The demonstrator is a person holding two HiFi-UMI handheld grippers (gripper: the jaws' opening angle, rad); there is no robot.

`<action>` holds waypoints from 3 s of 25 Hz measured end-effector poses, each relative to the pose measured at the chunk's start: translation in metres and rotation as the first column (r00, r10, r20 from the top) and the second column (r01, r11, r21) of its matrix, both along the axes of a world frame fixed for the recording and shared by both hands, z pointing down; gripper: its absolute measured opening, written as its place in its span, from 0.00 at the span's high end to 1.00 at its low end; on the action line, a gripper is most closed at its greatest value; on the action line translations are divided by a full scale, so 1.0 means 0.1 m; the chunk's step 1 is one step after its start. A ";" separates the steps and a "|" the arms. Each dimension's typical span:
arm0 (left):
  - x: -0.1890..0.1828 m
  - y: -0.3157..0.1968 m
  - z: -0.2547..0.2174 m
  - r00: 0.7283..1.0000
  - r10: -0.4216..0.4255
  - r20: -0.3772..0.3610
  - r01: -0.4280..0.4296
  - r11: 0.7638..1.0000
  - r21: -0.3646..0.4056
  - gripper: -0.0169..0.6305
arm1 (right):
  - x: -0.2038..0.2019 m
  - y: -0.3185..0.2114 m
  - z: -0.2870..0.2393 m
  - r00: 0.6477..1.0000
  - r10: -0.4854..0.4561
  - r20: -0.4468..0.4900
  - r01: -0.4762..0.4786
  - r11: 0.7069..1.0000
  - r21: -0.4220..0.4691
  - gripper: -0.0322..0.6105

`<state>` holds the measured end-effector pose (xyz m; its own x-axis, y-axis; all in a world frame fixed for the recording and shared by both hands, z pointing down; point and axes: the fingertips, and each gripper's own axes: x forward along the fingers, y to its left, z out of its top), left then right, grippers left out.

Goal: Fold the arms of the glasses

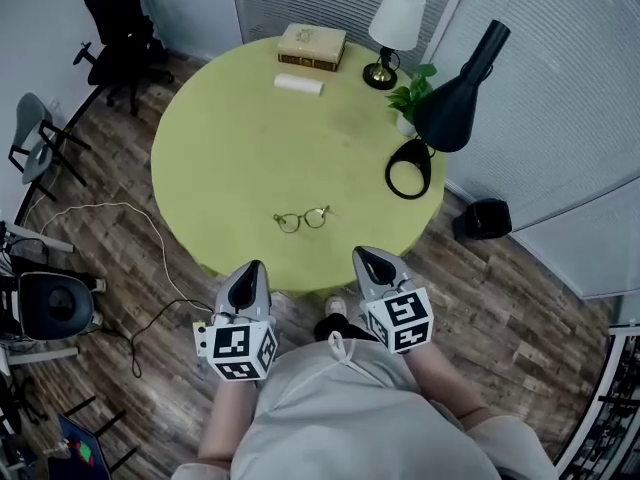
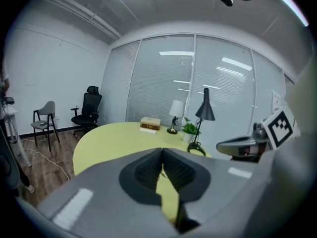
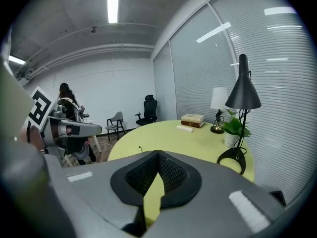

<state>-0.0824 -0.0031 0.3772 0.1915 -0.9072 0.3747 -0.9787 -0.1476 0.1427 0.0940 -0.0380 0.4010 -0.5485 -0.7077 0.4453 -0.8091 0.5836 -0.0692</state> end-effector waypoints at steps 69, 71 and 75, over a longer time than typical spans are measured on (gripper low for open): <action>-0.15 -1.61 1.49 0.969 0.032 -0.246 -0.106 0.950 -0.294 0.96 | -0.59 -1.21 1.58 0.415 -0.724 -0.551 0.705 0.639 -0.309 0.93; -0.08 -1.61 1.52 0.966 0.063 -0.250 -0.140 0.943 -0.303 0.96 | -0.59 -1.19 1.58 0.414 -0.727 -0.548 0.705 0.636 -0.313 0.93; 0.00 -1.64 1.56 0.964 0.109 -0.241 -0.184 0.932 -0.312 0.96 | -0.60 -1.20 1.56 0.415 -0.725 -0.549 0.702 0.639 -0.313 0.93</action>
